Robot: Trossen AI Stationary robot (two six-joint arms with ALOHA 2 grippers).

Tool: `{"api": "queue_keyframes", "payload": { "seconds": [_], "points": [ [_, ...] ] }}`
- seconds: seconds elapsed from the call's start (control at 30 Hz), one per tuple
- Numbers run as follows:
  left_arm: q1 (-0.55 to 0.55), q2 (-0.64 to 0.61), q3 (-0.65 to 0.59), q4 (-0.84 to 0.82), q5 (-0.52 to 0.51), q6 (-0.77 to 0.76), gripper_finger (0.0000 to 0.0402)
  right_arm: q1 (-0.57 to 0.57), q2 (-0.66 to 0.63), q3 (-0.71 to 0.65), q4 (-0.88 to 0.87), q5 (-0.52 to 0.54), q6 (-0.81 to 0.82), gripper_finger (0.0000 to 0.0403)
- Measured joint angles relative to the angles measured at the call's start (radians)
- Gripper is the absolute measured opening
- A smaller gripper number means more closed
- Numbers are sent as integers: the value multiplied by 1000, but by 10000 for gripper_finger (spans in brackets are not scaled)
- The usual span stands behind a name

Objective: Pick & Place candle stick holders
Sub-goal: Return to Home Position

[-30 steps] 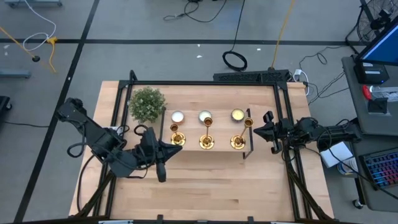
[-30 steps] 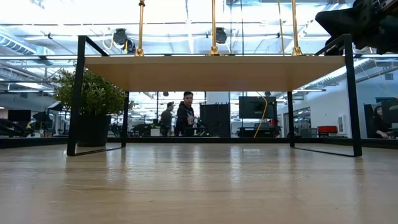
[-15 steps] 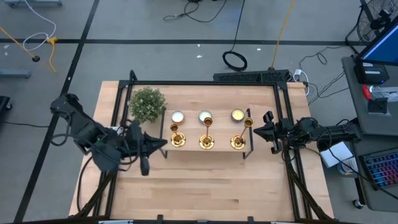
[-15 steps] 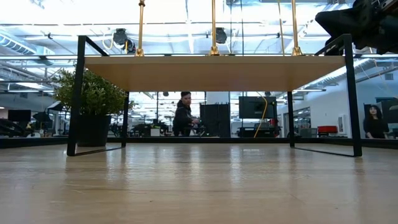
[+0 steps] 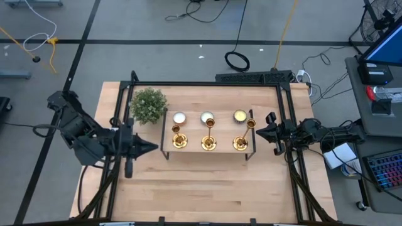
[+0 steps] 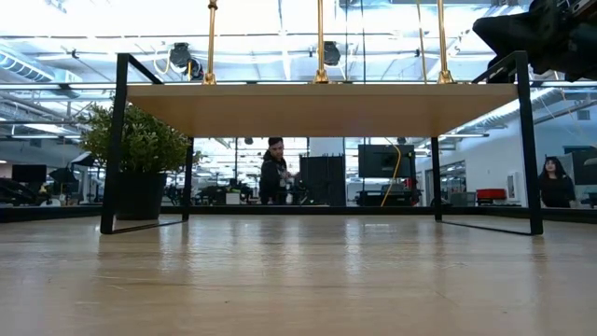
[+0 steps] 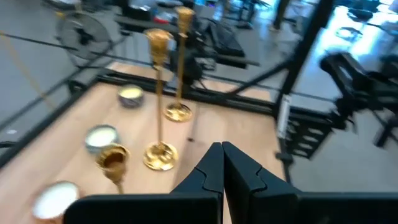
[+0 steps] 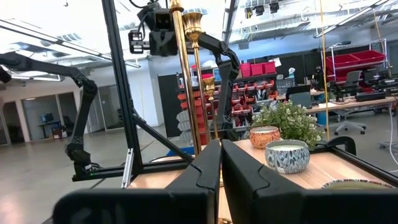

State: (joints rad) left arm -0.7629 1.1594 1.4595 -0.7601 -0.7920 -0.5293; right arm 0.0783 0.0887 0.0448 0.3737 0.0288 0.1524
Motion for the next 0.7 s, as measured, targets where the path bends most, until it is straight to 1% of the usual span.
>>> {"api": "queue_keyframes", "payload": {
  "seconds": [0.13, 0.27, 0.4, 0.57, 0.7],
  "points": [
    [-26, -32, -66, 31, 67, -7, 0, 0, 0, 0, 0, 0, 0, 9],
    [-53, -87, -183, 167, 110, 5, 0, 0, 0, 0, 0, 0, 0, 8],
    [-81, -154, -299, 289, 118, 31, 0, 0, 0, 0, 0, 0, 0, 7],
    [-115, -249, -417, 393, 139, 71, 0, 0, 0, 0, 0, 0, 0, 8],
    [-126, -335, -512, 492, 147, 138, 0, 0, 0, 0, 0, 0, 0, 6]
  ]
}}
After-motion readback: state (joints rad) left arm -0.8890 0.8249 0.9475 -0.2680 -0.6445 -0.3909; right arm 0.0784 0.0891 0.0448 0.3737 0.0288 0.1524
